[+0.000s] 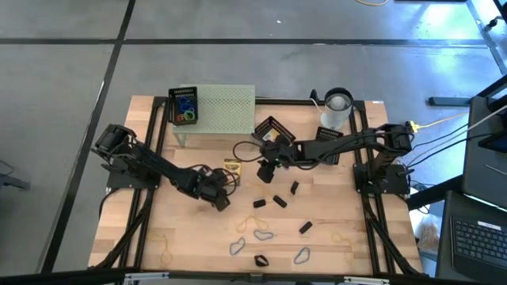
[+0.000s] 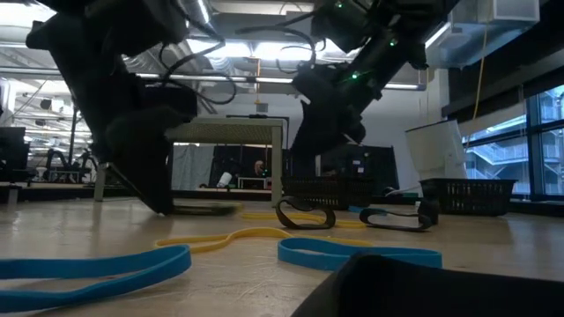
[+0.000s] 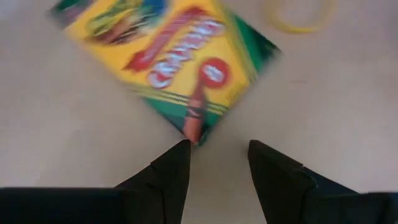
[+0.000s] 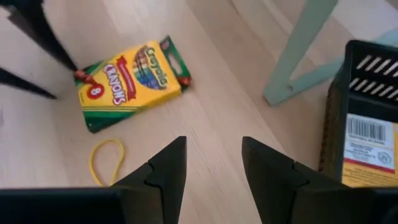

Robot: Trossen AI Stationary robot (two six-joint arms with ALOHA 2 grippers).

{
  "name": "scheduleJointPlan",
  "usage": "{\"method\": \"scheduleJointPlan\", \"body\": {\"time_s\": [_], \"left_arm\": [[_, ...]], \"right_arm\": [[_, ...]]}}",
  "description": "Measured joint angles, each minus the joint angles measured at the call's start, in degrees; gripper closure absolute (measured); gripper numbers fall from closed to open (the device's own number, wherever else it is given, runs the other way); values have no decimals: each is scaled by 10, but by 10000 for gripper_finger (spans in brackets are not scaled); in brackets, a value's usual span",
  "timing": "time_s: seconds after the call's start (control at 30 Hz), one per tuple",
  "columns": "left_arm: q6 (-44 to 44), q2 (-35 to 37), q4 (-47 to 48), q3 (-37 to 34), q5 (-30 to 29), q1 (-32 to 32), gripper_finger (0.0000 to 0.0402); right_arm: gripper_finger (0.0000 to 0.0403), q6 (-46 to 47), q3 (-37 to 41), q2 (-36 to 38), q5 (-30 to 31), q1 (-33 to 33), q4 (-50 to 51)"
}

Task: Pick & Place Office Desk Supplies
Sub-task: Put the yellow crayon box into the left black bin

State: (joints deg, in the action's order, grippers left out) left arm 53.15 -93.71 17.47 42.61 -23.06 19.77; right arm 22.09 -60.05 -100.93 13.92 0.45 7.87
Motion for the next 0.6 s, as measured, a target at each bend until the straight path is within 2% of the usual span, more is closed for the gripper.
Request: {"method": "scheduleJointPlan", "body": {"time_s": [0.13,0.4,0.6], "left_arm": [[-29,5,14,9,18,0,247],[-72,10,82,57,-9,0,252],[-13,11,183,60,-70,0,253]], "right_arm": [[247,18,0,0,0,0,-14],[216,32,0,-8,-23,-1,-80],[186,60,0,-40,-26,-2,-112]]}}
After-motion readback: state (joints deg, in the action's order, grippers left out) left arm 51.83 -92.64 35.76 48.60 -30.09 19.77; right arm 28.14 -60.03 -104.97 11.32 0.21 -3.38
